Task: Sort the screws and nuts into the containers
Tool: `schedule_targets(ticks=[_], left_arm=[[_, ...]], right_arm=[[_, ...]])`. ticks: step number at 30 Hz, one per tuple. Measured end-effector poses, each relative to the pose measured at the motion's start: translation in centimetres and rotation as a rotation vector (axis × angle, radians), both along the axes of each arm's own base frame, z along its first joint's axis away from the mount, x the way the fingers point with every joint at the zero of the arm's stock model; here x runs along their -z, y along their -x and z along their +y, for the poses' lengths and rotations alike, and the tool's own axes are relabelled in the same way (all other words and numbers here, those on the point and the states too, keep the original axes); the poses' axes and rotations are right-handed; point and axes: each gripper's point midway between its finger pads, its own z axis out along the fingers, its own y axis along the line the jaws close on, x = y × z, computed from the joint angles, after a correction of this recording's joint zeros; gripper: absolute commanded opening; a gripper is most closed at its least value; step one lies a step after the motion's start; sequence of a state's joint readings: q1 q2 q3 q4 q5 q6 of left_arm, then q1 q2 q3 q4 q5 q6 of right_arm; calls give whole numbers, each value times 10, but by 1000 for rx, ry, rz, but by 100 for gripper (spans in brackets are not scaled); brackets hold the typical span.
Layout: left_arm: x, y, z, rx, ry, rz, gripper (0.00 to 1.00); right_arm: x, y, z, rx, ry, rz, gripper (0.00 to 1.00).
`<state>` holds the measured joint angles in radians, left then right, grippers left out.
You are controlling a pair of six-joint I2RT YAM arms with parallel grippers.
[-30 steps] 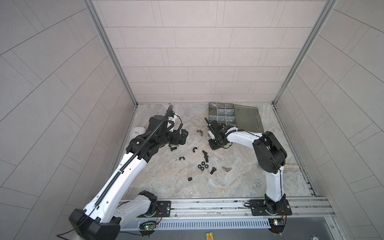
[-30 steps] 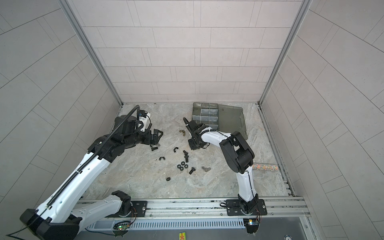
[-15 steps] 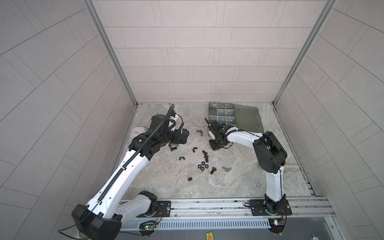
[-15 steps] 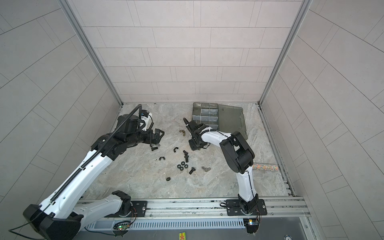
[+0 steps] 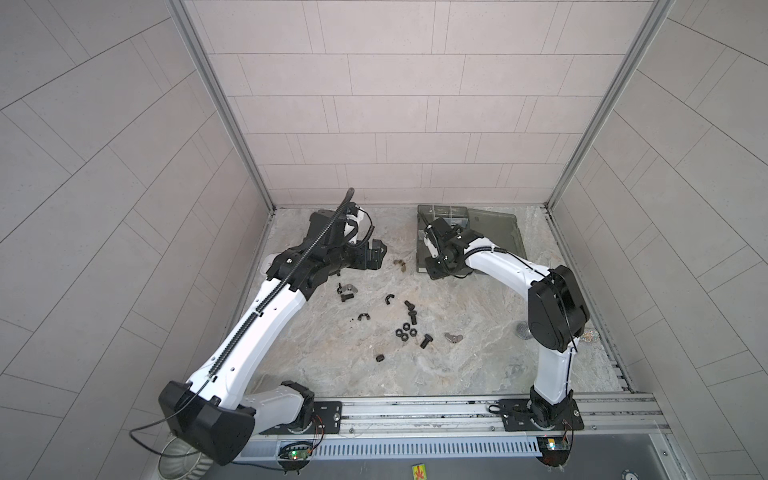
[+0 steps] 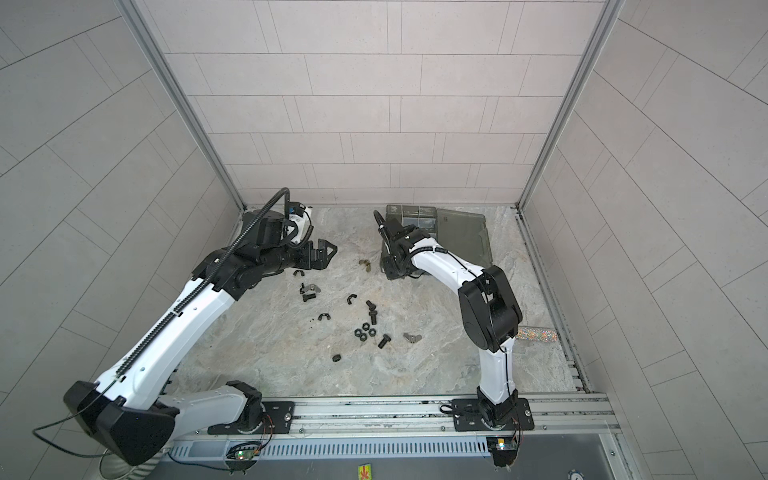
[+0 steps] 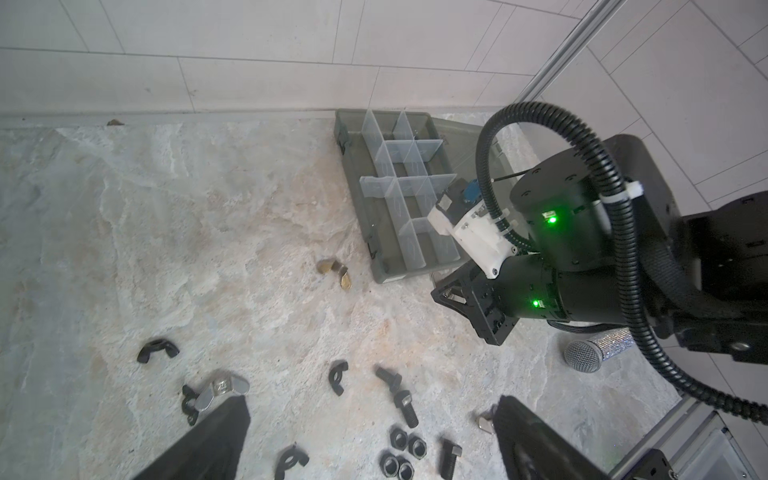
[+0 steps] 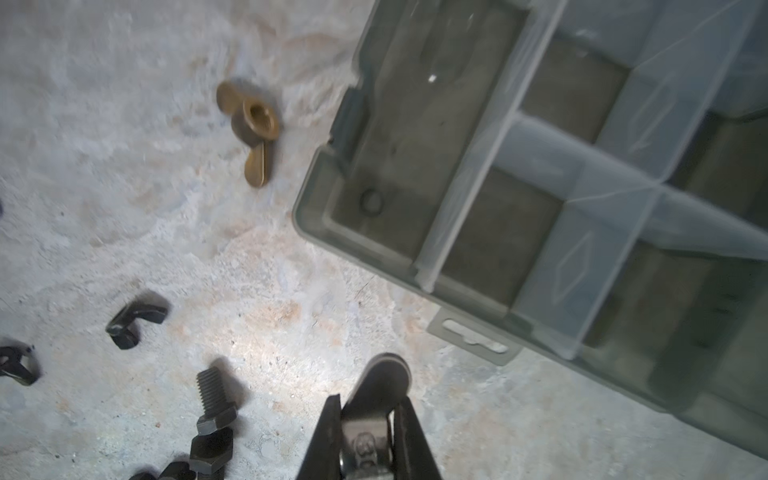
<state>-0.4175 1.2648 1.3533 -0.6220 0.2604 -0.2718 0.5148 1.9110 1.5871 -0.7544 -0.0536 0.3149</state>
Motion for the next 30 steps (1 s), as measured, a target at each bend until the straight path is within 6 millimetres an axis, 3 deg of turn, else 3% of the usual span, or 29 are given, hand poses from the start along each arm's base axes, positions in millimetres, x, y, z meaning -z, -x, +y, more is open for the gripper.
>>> schedule_targets(ticks=[5,11,19,24,26,30], left_arm=[[2,-23,-23,48,30,38,98],[34,-34,-57,118,29,145,97],[59,-15,-122,324,-43,229,95],[71,-1,-141,414,-95,258,95],[76,1,-140,423,-109,272,95],[80,5,-138,434,-127,284,100]], right_arm=[[-20,-24,-31,86,-9,-40,4],[-26,-44,-75,196,-11,-47,5],[6,-58,-105,285,-18,16,7],[28,-60,-105,295,-22,54,9],[35,-61,-104,298,-25,68,15],[46,-60,-106,309,-33,96,39]])
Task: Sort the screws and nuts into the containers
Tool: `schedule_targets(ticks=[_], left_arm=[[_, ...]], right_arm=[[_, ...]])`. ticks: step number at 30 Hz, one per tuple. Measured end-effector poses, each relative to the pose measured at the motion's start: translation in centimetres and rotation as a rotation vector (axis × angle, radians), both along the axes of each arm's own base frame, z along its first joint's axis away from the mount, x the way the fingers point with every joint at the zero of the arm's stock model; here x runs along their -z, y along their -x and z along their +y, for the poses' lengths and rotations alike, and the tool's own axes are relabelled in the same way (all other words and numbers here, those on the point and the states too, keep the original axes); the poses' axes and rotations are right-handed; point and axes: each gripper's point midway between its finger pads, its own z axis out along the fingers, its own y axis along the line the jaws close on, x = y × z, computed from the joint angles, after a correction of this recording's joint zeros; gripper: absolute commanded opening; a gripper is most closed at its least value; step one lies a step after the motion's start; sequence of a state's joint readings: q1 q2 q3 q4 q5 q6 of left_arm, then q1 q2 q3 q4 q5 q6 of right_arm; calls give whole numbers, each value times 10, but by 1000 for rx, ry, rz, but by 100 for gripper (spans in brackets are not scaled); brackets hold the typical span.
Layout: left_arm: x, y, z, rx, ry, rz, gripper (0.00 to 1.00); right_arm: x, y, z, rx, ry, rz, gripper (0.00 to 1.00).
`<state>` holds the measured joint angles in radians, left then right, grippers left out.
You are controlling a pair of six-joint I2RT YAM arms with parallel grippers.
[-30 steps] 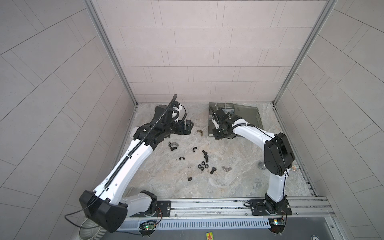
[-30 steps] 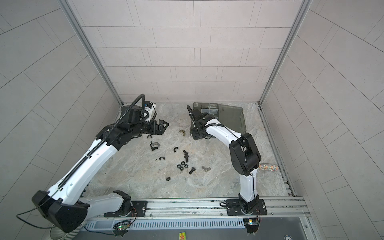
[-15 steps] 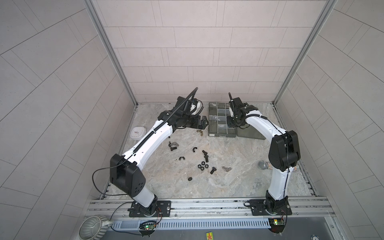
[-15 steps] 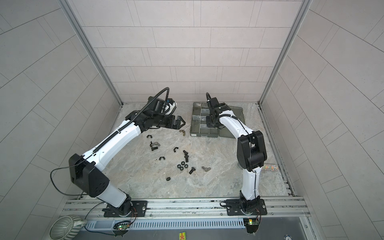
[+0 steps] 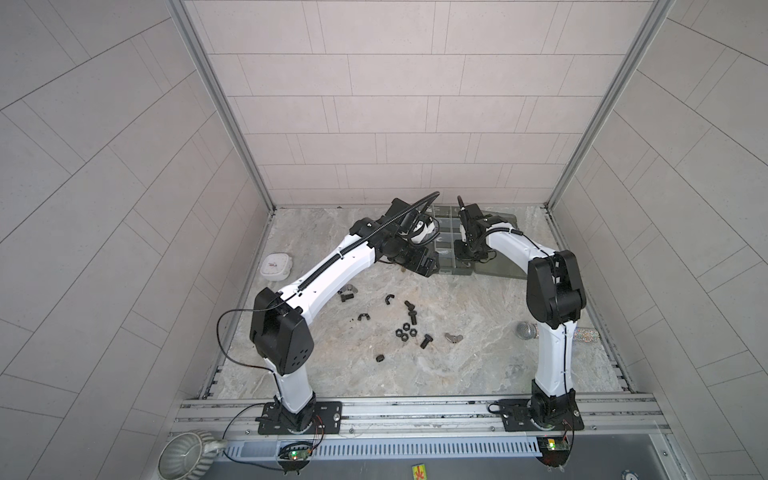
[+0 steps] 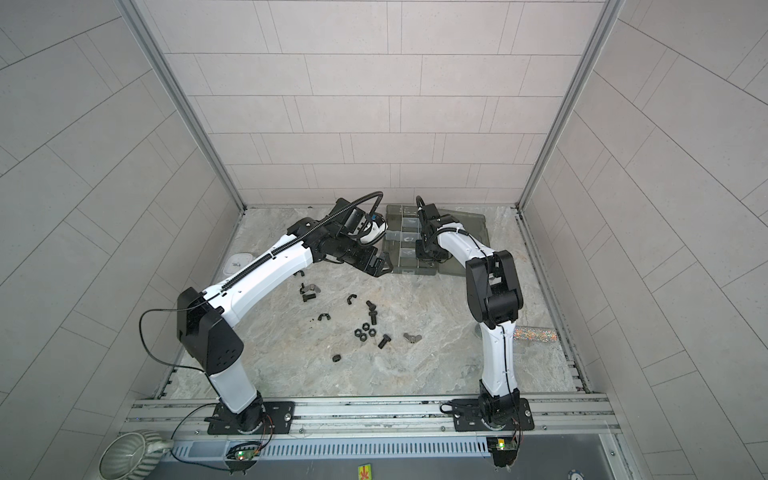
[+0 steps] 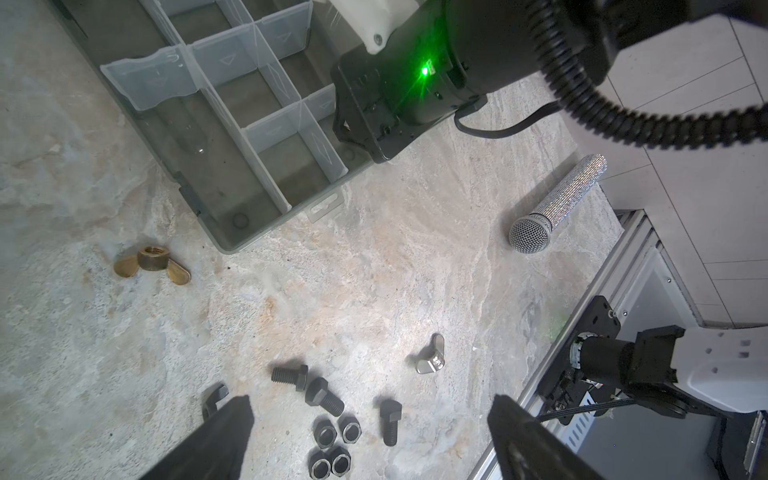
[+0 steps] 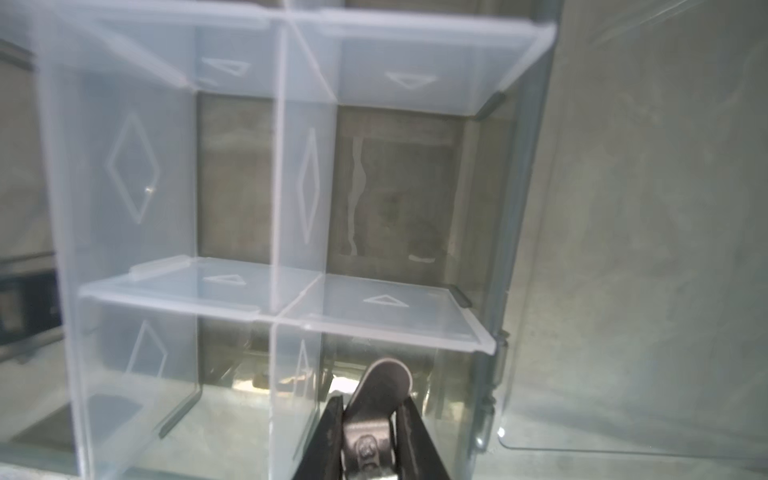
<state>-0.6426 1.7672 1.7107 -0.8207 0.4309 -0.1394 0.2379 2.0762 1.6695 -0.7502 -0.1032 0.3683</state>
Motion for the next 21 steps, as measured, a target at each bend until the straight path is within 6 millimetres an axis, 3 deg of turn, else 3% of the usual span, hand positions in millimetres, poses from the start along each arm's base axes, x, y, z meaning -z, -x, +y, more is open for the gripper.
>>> schedule_targets(ticks=[6,10,14,16,18,21], left_arm=[[0,3,-2,22,-7,-8,100],[-3,5,-1,27,-6,-32,100],[-9,21,15,18,-3,-62,100],[-15,32,25,13,6,-81,100],[-23,42,33,7,24,-106,100],[-31,57,44,-7,61,-151,100]], right_arm=[[-12,-2,2,4,-27,-30,42],[-46,16,6,-13,-62,-82,40],[-83,58,25,-83,-88,-133,40],[-88,84,37,-133,-98,-133,40],[-81,114,49,-185,-104,-103,40],[-52,160,57,-243,-97,-17,40]])
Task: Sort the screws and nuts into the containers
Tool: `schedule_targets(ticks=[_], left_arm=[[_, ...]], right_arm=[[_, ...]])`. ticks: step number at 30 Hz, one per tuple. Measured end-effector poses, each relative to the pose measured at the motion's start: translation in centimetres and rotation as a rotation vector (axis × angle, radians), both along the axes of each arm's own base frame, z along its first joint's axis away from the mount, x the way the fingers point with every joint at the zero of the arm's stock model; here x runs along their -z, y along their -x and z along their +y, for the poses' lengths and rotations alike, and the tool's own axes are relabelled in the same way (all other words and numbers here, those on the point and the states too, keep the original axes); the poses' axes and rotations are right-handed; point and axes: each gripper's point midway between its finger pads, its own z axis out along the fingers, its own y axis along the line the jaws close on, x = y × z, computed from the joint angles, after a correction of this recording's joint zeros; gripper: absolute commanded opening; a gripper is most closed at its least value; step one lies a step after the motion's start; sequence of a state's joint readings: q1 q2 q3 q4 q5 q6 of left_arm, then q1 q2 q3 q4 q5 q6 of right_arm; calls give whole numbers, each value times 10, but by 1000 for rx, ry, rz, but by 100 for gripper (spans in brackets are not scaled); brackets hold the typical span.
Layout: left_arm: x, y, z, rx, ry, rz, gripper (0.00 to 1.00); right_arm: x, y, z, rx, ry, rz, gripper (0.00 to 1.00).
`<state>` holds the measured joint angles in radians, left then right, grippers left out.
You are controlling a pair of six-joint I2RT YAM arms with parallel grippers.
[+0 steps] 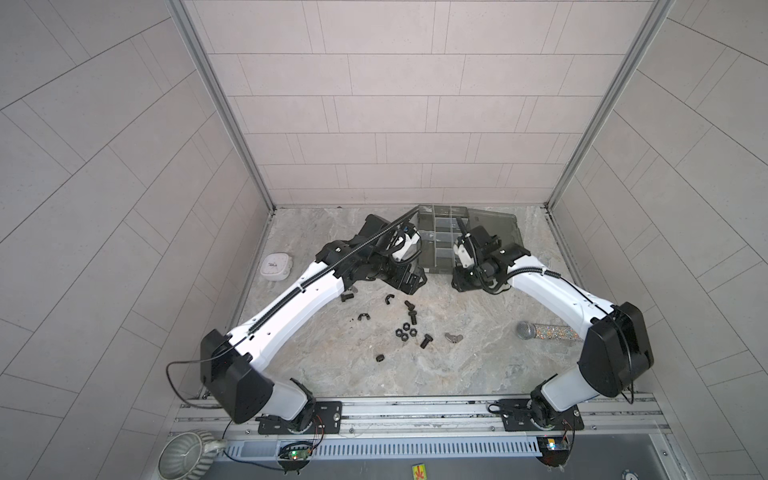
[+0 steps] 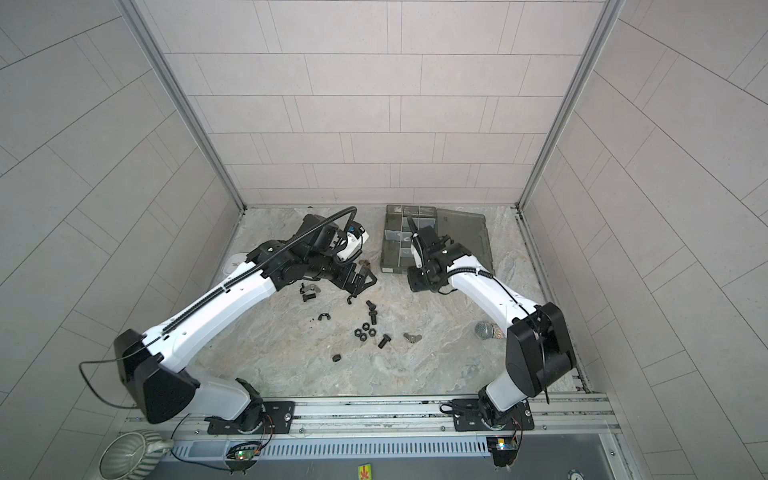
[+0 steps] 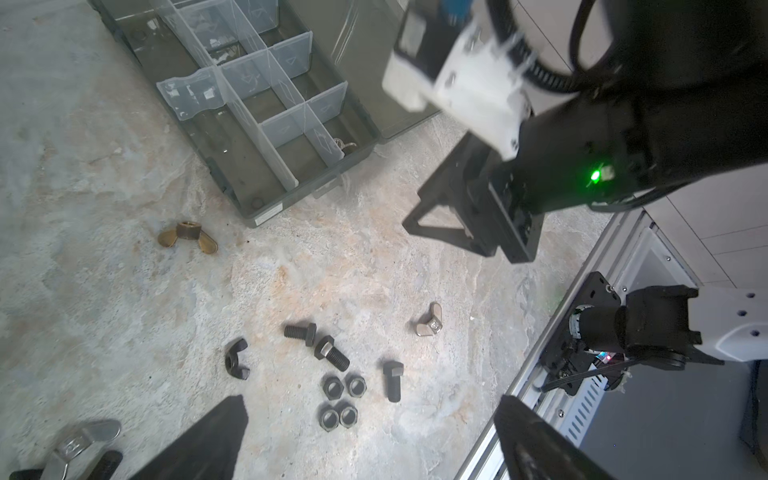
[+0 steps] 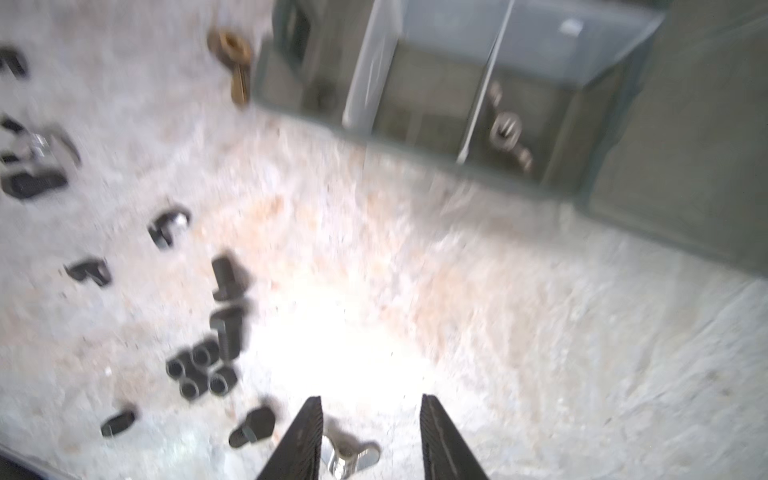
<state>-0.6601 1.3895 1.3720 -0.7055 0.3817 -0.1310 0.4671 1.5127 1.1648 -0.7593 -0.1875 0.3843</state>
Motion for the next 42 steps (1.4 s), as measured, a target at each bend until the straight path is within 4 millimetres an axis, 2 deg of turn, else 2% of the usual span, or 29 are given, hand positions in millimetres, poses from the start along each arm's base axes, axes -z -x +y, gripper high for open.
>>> schedule_targets(ticks=[4,7,10,31,42], left_arm=[[-3,16,11,-18,41,-33,100],[-5,21,16,-35,59,-47,100],[-6,22,18,-51,68,-53,100],[-7,34,36,-122,75,-70,100],[-3,33,40,-139,61,-75,100]], right_arm=[[42,55,3,-58,45,125,40],[59,82,5,-92,70,171,40],[65,96,10,-125,80,178,41],[86,105,15,-234,144,185,48],[98,100,17,-264,192,203,48]])
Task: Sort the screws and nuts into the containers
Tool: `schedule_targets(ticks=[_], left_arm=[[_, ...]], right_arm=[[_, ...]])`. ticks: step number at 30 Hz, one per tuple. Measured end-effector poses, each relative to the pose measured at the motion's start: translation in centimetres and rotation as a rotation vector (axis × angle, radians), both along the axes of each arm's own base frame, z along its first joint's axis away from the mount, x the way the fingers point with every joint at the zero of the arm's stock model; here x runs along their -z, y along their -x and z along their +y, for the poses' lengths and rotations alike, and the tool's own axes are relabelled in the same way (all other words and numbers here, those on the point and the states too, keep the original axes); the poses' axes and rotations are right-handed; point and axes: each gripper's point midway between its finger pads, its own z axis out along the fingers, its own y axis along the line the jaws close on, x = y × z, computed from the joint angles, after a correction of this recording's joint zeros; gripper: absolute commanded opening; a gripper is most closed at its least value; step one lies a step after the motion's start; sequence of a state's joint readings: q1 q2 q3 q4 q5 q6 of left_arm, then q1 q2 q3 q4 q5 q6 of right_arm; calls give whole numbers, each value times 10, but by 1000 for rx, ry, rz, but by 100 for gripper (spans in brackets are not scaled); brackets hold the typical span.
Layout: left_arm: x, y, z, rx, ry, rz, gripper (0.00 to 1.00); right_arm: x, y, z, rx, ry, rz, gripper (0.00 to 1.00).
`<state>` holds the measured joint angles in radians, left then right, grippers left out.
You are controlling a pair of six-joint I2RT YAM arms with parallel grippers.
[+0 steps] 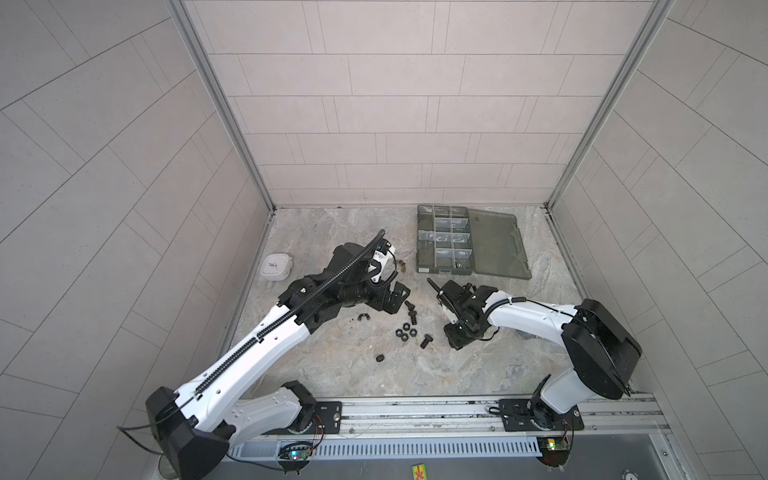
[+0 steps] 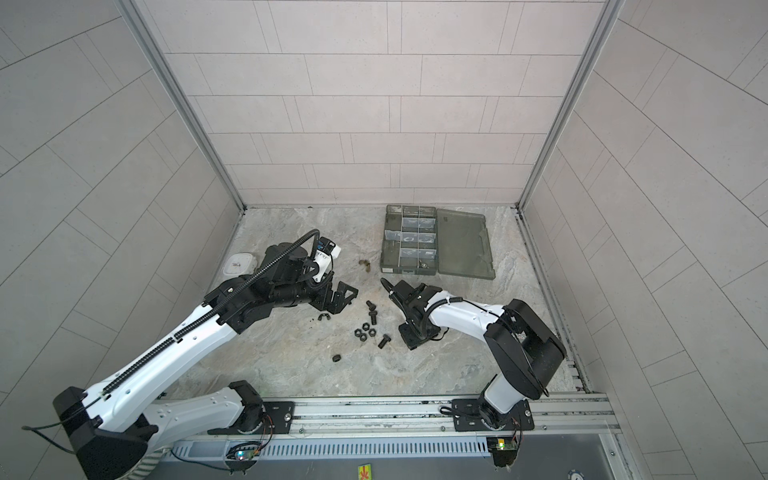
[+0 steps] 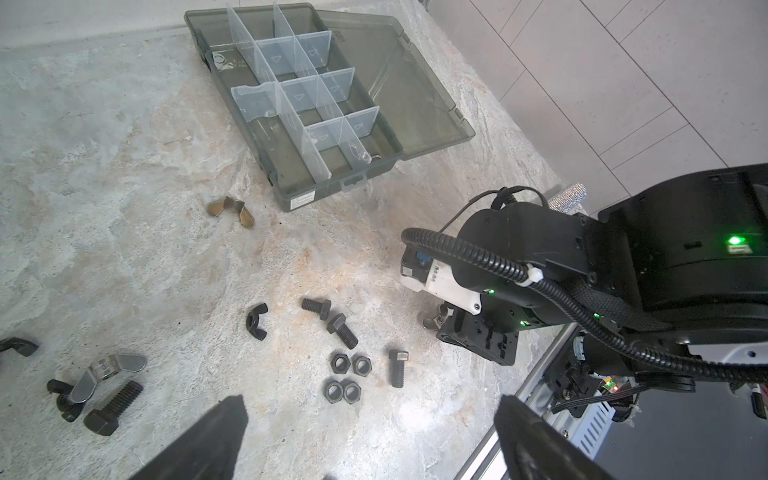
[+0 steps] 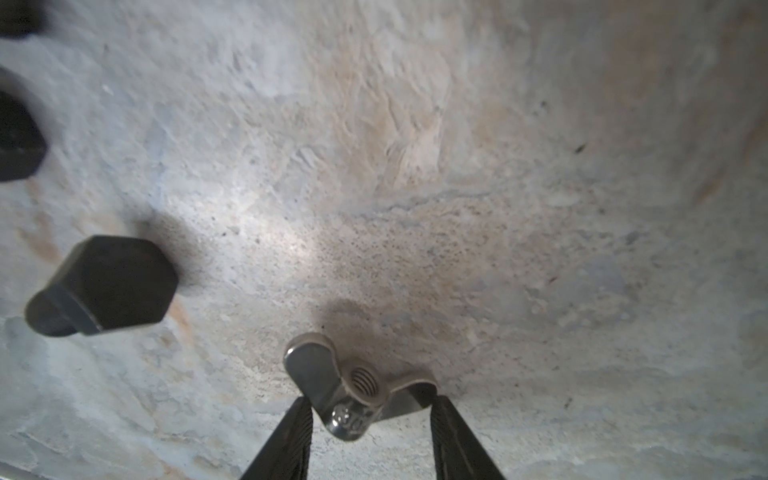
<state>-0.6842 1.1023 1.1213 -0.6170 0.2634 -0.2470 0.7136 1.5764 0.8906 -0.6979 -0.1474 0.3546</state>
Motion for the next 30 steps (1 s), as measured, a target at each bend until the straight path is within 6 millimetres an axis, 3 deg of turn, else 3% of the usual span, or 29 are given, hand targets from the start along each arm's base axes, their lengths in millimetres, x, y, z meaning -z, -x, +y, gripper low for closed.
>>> schedule_targets(ticks=[14,23,27,30], left_arm=[[1,-2,2,-6,-17,-13,100],[1,-2,5,-10,-27,-21,100],[1,-3,6,-11,-34,-28,100],[1,-3,6,-9,-41,-34,100]], right_arm=[[0,-11,10,-21,0,-17,43],[7,-8,11,-34,23,0,26],[7,-11,13,-36,30,6,10],[6,-11,13,-36,38,14,7]])
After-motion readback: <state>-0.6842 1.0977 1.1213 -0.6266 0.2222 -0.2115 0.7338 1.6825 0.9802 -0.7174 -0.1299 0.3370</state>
